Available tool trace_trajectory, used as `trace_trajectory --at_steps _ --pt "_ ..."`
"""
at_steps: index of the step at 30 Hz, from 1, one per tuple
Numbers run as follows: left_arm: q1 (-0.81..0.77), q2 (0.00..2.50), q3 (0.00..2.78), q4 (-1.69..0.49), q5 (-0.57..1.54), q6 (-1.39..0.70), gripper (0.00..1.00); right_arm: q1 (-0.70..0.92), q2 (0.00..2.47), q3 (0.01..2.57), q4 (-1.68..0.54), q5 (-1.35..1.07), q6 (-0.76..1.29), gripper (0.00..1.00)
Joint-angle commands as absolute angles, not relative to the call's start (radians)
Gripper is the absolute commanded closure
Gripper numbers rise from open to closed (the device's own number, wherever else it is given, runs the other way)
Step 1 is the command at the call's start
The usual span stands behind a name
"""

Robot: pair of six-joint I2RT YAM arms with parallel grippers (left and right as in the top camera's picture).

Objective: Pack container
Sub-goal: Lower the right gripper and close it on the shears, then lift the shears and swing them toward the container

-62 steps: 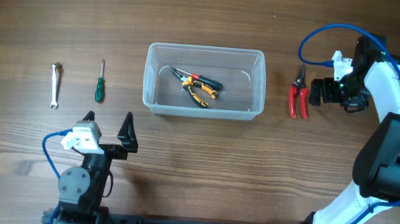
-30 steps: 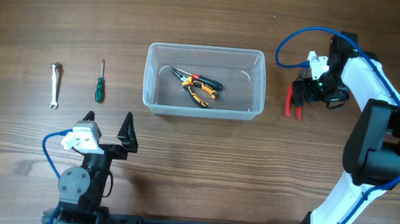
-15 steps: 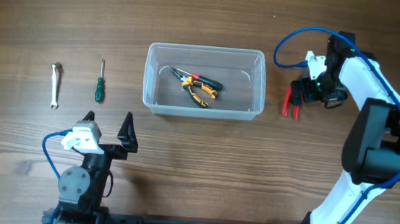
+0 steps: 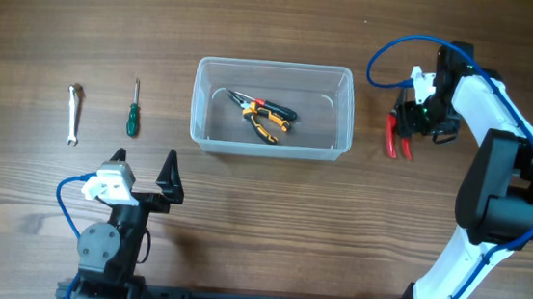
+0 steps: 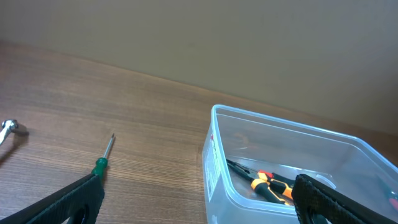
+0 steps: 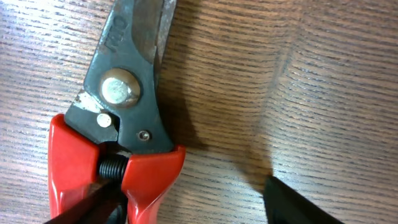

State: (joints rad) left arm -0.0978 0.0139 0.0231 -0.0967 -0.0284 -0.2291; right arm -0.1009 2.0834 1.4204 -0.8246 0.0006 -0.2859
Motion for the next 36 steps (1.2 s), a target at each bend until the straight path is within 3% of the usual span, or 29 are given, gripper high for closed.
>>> trace_trajectory --at_steps 1,4,17,27,36 --pt "-0.093 0.007 0.018 -0.094 -0.017 -0.220 0.00 -0.099 2.143 1.412 -0.826 -0.030 -0.251 0.44" --pt "-0.093 0.007 0.018 -0.094 -0.017 -0.220 0.00 -0.099 2.143 1.412 -0.826 -0.030 -0.250 0.60" --pt "-0.093 0.007 0.018 -0.094 -0.017 -0.220 0.00 -0.099 2.143 1.435 -0.825 -0.030 -0.231 0.90" --pt "-0.093 0.007 0.018 -0.094 -0.017 -0.220 0.00 -0.099 2.143 1.602 -0.902 -0.022 -0.241 0.96" --pt "-0.093 0.007 0.018 -0.094 -0.017 -0.220 0.00 -0.059 2.077 2.052 -1.173 -0.030 -0.408 0.96"
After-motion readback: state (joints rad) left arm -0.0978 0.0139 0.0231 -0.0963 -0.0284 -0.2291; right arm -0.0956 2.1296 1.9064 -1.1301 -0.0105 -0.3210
